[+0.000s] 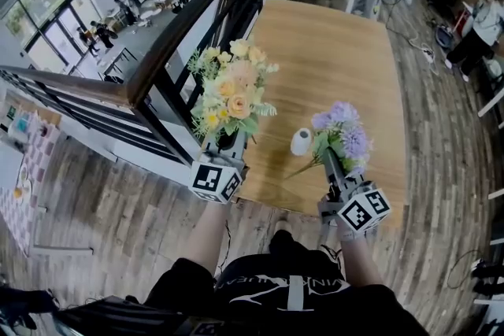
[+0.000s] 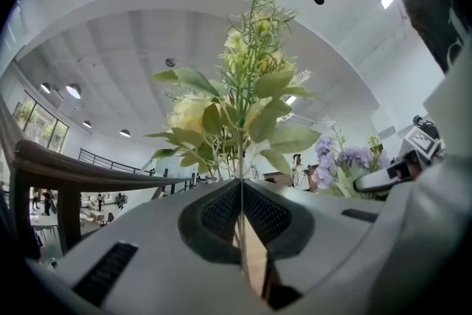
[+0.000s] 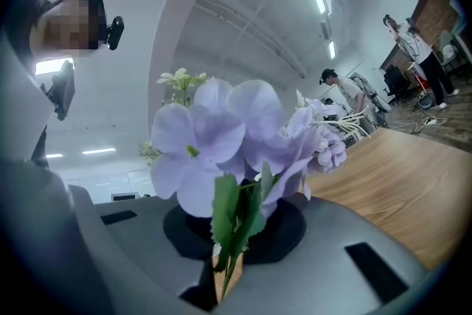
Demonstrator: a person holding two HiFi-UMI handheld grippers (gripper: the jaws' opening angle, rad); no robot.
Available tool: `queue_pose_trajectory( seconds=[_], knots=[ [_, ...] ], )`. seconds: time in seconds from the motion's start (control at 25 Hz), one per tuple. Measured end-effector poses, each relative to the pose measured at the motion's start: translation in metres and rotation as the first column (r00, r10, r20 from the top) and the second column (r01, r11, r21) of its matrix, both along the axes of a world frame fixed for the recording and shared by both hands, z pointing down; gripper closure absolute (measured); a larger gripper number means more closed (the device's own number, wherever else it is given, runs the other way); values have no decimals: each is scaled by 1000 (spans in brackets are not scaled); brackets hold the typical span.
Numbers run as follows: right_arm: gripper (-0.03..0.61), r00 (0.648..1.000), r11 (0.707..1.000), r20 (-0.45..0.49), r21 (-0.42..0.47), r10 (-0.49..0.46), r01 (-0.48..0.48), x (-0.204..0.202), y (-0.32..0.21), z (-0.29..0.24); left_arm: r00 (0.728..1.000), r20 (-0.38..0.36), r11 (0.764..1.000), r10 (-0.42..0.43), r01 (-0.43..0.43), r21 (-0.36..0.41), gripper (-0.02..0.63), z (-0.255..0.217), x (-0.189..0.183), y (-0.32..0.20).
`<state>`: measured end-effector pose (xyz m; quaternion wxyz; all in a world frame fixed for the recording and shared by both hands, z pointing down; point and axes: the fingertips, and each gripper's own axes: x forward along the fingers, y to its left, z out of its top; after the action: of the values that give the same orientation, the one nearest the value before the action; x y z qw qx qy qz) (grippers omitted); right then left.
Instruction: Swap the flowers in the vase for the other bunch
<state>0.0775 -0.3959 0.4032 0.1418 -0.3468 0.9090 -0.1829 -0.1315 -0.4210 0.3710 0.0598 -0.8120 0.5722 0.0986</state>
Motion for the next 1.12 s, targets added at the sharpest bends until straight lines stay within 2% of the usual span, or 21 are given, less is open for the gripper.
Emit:
queue_pose_trajectory(
  seconds=[0.32,1.12],
  knots=[
    [531,1000,997,-5,79,-5,5,-10,-15,-25,999,-1,999,-33,32,-16,600,15,-16,10],
    [531,996,982,-41,176,76,-68,19,-65,-60,997,-25,995,-71,69,-73,600,39,-19,8]
  ],
)
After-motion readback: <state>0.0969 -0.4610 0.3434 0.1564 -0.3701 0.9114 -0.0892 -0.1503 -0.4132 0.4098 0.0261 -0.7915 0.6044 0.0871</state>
